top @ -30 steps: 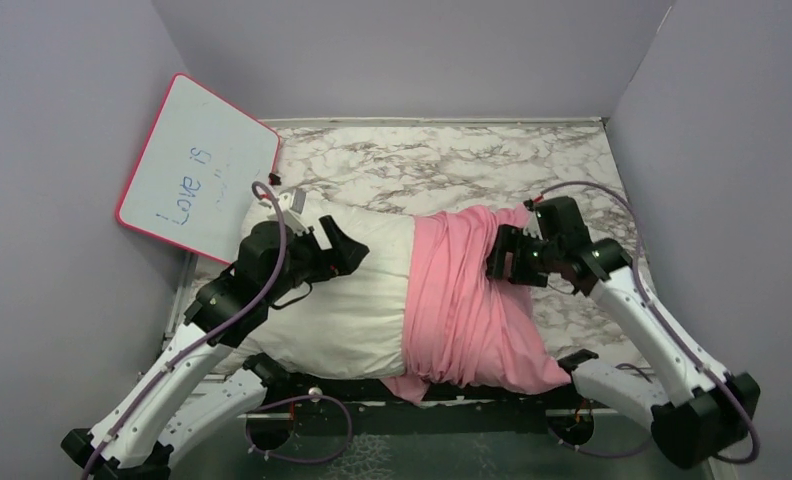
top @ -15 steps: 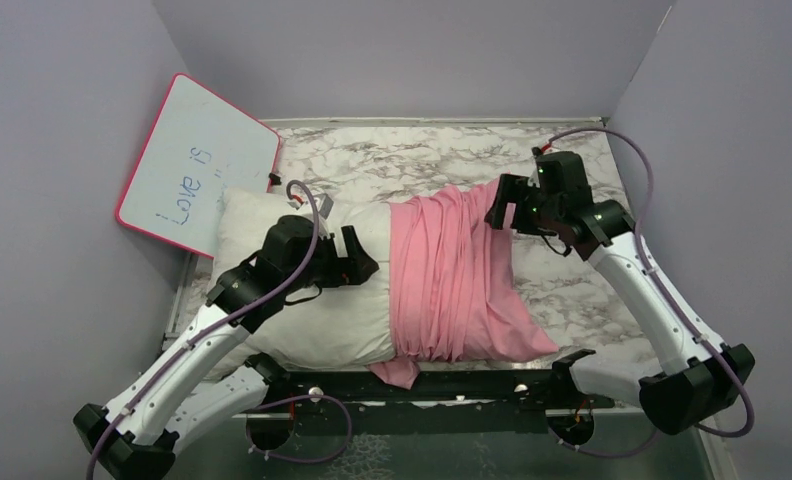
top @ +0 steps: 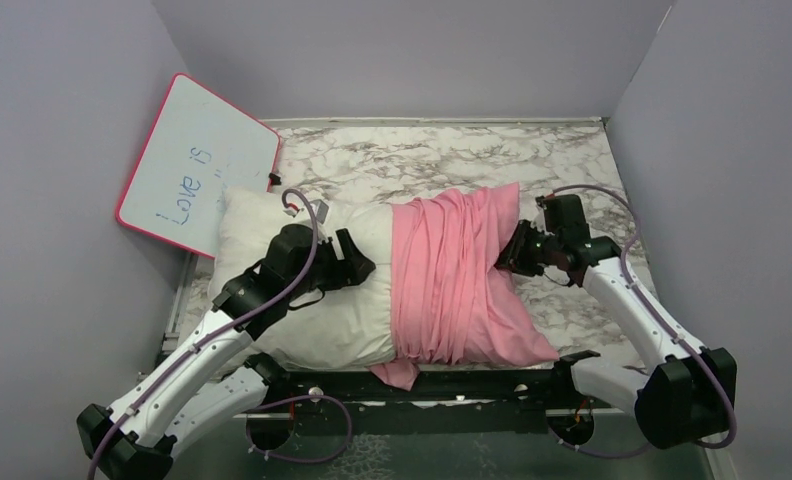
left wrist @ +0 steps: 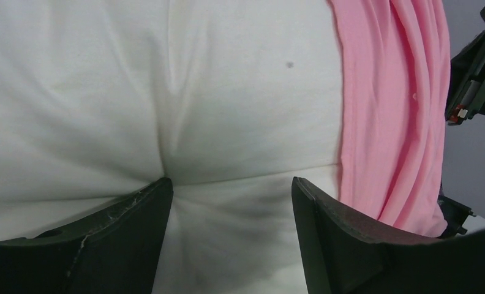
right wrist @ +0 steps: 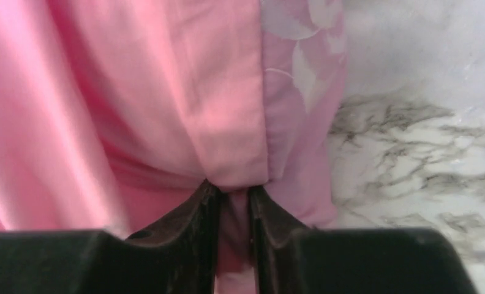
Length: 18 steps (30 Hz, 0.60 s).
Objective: Remove the pillowcase from the pillow
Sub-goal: Remove the pillow from the pillowcase.
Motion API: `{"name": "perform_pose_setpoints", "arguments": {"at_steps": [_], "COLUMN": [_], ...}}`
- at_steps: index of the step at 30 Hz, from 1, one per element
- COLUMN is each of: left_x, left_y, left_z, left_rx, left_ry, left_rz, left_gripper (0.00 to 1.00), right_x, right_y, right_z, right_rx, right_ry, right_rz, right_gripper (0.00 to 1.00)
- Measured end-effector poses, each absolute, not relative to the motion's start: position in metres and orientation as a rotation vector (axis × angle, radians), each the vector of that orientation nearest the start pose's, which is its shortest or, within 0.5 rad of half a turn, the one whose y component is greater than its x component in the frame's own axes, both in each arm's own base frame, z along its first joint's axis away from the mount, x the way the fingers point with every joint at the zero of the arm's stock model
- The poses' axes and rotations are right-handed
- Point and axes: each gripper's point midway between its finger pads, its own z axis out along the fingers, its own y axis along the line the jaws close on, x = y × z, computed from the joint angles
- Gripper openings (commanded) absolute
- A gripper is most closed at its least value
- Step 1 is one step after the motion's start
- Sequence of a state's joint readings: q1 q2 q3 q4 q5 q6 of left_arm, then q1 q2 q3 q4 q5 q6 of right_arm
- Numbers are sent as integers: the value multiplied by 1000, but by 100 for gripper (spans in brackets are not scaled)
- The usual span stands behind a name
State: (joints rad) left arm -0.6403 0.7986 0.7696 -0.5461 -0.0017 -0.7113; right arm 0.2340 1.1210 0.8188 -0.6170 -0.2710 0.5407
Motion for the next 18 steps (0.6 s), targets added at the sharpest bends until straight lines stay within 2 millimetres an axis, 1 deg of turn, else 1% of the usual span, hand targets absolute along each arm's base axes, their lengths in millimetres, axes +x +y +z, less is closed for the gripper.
{"name": "perform_pose_setpoints", "arguments": {"at_steps": [1,2,5,8,10,13,15,17,18], "left_x": [204,204,205,206,206,205,204,203,203], "left_y": [-186,-186,-188,-188,-188,-186,-185,-184,-184], "left_z": [192,190,187,185,184,182,184,185,186], "left_rx": [-89,-97,-112,-112,-109,-112,-113,-113,-114], "left_ry": [2249,2252,2260,2265,2266,2260,2250,2242,2239], "left_rz": [-769,-772,-775,-771,-767,-765,-770,-772,-773], "left_gripper": [73,73,72,71,71,72,72,71,71], "right_x": [247,245,250,265,277,287,290,291,291], "right_y": [130,130,124,102,81,51,40,38,38], "right_z": [123,122,130,149,167,187,192,190,189], "right_rx": [295,313,346,387,414,469,484,478,481], "right_ry": [2551,2552,2536,2480,2416,2347,2334,2356,2359], "right_rz": [668,675,623,445,298,100,34,31,31], "right_gripper": [3,2,1,2,3,4,4,4,7]}}
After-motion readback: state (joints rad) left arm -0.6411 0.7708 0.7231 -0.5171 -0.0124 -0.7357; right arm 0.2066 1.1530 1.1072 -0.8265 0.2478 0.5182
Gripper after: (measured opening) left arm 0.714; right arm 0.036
